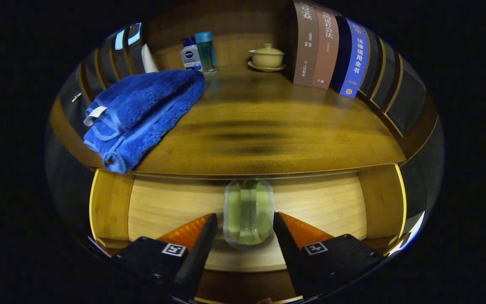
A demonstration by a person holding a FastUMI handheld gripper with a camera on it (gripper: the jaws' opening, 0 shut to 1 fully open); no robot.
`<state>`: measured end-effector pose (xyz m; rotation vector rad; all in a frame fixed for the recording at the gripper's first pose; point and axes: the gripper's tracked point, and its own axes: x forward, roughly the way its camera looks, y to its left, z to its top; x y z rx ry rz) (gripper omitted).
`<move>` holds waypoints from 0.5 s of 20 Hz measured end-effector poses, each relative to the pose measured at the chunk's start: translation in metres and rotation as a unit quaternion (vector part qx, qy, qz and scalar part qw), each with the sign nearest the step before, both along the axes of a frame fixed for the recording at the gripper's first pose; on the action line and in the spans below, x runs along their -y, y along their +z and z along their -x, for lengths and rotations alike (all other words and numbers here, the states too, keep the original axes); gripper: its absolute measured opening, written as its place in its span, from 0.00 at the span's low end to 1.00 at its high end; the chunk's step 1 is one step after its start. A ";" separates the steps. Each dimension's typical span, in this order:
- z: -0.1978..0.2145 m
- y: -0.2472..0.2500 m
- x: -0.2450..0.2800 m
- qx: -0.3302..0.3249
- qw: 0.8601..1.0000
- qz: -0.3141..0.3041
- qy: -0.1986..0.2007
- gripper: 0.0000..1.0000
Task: Pull open the drawer, take out the items inside it, and place them on the countertop above the cabinet.
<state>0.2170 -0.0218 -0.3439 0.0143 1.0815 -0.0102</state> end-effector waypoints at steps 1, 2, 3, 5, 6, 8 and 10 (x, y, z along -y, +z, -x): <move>-0.002 -0.007 0.001 -0.009 1.000 0.003 -0.002 0.78; -0.002 -0.014 0.001 -0.014 1.000 0.005 -0.004 0.73; -0.003 -0.018 0.002 -0.015 1.000 0.010 -0.007 0.64; -0.006 -0.024 0.005 -0.008 1.000 0.026 0.003 0.35; -0.003 -0.017 0.002 -0.004 0.999 0.035 0.012 0.34; -0.003 -0.021 0.001 0.000 0.999 0.038 0.012 0.20; -0.004 -0.021 0.004 -0.002 1.000 0.030 -0.001 0.20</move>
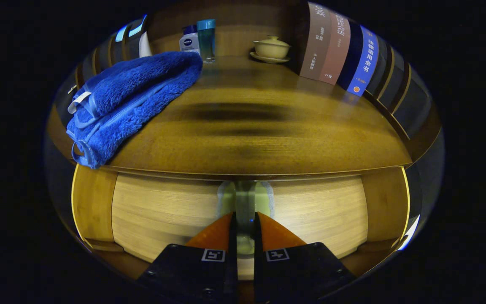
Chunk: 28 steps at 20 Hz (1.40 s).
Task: Pull open the drawer, take out the items inside it, and place them on the countertop above the cabinet.
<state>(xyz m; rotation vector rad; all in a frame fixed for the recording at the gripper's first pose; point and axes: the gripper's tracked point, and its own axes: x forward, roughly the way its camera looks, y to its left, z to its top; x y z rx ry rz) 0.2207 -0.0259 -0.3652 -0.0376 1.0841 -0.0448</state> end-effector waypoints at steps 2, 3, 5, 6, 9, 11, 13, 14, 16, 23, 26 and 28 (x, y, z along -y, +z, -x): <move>0.002 0.000 0.001 -0.003 1.000 -0.004 -0.007 0.20; 0.005 0.002 0.002 -0.004 1.000 -0.004 -0.006 0.20; 0.012 0.007 -0.001 -0.008 1.000 -0.015 -0.008 0.20; 0.016 0.012 -0.003 -0.010 1.000 -0.023 -0.011 0.20; 0.026 0.033 -0.007 -0.012 0.999 -0.031 -0.001 0.20; 0.032 0.051 -0.011 -0.003 0.999 -0.037 0.009 0.20; 0.039 0.069 -0.017 0.003 0.999 -0.046 0.023 0.20; 0.043 0.078 -0.021 0.005 0.998 -0.055 0.028 0.19; 0.054 0.095 -0.029 0.004 0.996 -0.080 0.033 0.19; 0.039 0.156 -0.023 0.071 0.993 -0.090 0.044 0.20; 0.004 0.163 -0.014 0.081 0.993 -0.070 0.043 0.19; -0.023 0.159 -0.005 0.080 0.995 -0.049 0.037 0.20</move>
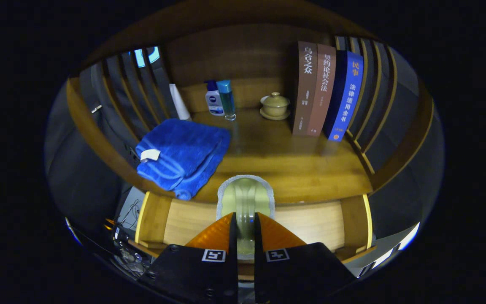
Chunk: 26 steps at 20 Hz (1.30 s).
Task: Pull open the drawer, take out the items inside it, and place them on the countertop above the cabinet.
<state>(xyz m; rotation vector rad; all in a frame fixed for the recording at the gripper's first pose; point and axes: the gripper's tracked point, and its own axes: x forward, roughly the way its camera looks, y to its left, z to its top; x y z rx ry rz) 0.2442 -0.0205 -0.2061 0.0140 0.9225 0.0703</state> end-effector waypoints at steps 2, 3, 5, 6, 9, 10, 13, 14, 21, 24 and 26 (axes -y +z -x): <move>-0.025 -0.004 0.007 -0.005 1.000 0.009 -0.015 0.20; -0.036 -0.006 0.008 -0.009 1.000 0.008 -0.022 0.20; -0.061 -0.010 0.013 -0.014 0.999 0.011 -0.033 0.20; -0.073 -0.012 0.012 -0.016 0.999 0.015 -0.033 0.20; -0.100 -0.019 0.002 -0.027 0.999 0.017 -0.026 0.20; -0.105 -0.022 -0.002 -0.033 0.999 0.016 -0.024 0.20; -0.118 -0.031 -0.005 -0.046 0.998 0.028 -0.015 0.20; -0.119 -0.036 -0.007 -0.051 0.998 0.031 -0.017 0.20; -0.117 -0.040 -0.010 -0.070 0.997 0.016 -0.035 0.39; -0.115 -0.040 -0.001 -0.063 0.997 0.046 -0.027 0.65; -0.112 -0.036 -0.002 -0.055 0.997 0.048 -0.027 0.83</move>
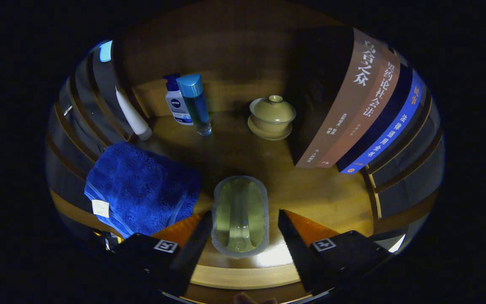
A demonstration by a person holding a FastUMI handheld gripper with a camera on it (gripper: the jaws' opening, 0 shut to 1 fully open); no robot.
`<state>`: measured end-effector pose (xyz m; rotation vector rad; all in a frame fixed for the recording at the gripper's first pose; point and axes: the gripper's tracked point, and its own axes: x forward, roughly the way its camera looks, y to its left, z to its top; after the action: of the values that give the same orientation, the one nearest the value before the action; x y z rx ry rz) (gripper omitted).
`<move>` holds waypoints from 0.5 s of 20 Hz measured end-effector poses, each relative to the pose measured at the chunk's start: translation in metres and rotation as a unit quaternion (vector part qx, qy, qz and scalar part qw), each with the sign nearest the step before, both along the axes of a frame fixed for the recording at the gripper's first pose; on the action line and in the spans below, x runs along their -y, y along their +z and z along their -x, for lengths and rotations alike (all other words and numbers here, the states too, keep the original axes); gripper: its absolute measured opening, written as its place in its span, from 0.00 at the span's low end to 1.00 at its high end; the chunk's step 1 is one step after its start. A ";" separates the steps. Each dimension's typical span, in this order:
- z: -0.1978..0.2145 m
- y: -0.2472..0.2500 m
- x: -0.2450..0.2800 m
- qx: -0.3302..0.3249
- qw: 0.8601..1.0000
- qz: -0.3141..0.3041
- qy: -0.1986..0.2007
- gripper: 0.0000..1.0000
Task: Pull open the drawer, take out the items inside it, and place them on the countertop above the cabinet.
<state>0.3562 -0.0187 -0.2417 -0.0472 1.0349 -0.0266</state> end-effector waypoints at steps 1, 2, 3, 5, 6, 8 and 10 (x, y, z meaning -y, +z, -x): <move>0.002 0.002 -0.002 0.002 1.000 -0.003 0.001 0.91; 0.004 0.003 -0.002 0.005 1.000 -0.005 0.001 1.00; 0.005 0.005 -0.004 0.010 1.000 -0.008 0.002 1.00; 0.008 0.012 -0.007 0.026 1.000 -0.015 0.006 1.00; 0.009 0.017 -0.007 0.040 0.999 -0.016 0.007 1.00; 0.016 0.033 -0.011 0.080 0.996 -0.032 0.012 1.00; 0.029 0.051 -0.014 0.123 0.991 -0.051 0.010 1.00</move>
<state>0.3273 -0.0050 -0.1906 0.0379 0.7879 0.0372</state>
